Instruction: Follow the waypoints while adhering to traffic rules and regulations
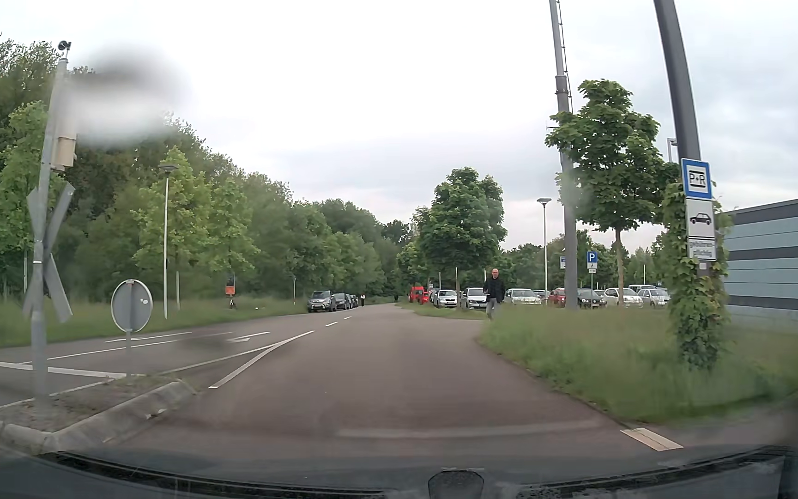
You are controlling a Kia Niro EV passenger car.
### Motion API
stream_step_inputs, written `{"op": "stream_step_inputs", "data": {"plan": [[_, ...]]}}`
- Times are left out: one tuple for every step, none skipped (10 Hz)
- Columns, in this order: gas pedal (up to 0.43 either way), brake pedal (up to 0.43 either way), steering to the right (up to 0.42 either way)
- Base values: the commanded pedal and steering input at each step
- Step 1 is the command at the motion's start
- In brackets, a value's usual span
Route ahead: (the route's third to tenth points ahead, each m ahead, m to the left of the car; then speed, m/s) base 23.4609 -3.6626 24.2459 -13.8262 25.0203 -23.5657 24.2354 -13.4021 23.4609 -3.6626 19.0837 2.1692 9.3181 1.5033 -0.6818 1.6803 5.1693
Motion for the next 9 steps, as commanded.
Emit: {"op": "stream_step_inputs", "data": {"plan": [[0.047, 0.0, -0.067], [0.047, 0.0, -0.067], [0.028, 0.0, -0.063], [0.02, 0.0, -0.059], [0.0, 0.0, -0.059], [0.0, 0.0, -0.059], [0.0, 0.0, -0.058], [0.0, 0.0, -0.054], [0.0, 0.0, -0.044]]}}
